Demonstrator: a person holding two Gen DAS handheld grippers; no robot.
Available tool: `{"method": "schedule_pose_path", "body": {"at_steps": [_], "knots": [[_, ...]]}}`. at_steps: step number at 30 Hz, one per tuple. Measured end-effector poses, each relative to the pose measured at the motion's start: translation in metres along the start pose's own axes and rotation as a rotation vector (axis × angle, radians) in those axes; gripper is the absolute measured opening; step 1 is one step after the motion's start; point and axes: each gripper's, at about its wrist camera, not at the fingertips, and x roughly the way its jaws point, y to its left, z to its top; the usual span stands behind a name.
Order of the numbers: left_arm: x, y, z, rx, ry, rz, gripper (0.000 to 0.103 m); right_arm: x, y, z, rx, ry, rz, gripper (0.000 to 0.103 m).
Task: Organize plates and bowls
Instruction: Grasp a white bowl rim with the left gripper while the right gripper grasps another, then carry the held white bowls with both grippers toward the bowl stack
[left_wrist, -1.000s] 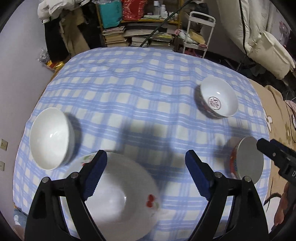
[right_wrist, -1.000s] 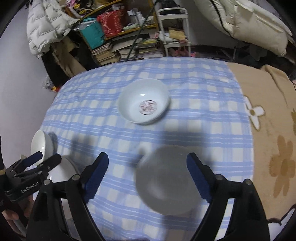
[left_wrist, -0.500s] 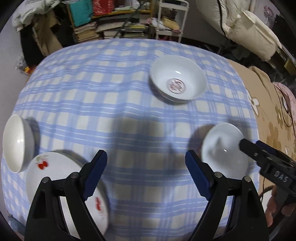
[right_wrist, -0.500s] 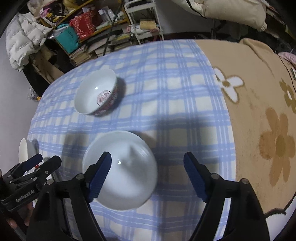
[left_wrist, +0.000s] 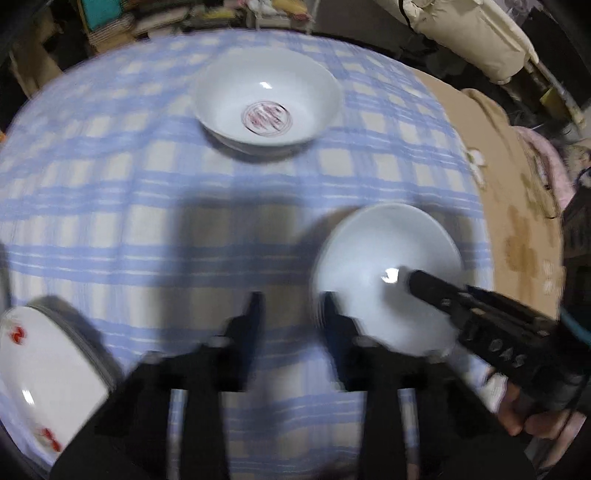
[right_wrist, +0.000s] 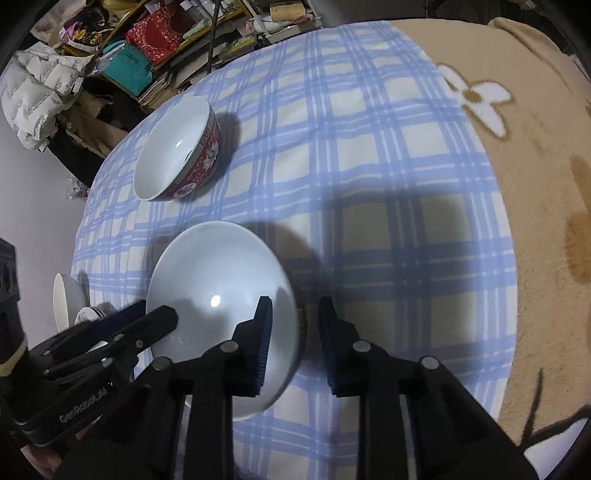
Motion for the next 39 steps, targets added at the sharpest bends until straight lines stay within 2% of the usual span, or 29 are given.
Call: {"method": "schedule_pose_path", "body": {"at_steps": [2,7,12,14,21,27,39], "knots": [[0.0,-0.003,-0.001,-0.003,-0.002,-0.022,0.008,0.001,0.0,-0.002,-0.004,0.006,0.012,0.015],[0.002,-0.014,-0.003,0.056,0.0,0.048,0.007,-0.001,0.004,-0.006,-0.021,-0.005,0.014,0.014],[-0.004,-0.007,-0.002,0.004,0.008,0.025,0.007,-0.004,0.012,-0.007,-0.047,0.002,0.007,0.014],[-0.01,-0.004,-0.001,0.014,0.006,0.028,0.007,-0.005,0.017,-0.009,-0.058,0.002,-0.001,0.013],[-0.047,0.0,-0.004,0.095,-0.08,0.076,0.007,-0.017,0.041,-0.015,-0.102,-0.05,-0.001,0.014],[-0.075,0.022,-0.004,0.057,-0.113,0.083,0.007,-0.025,0.064,-0.016,-0.095,-0.057,0.07,0.014],[-0.128,0.094,-0.015,-0.035,-0.179,0.147,0.007,-0.02,0.152,-0.019,-0.166,-0.073,0.144,0.014]]}}
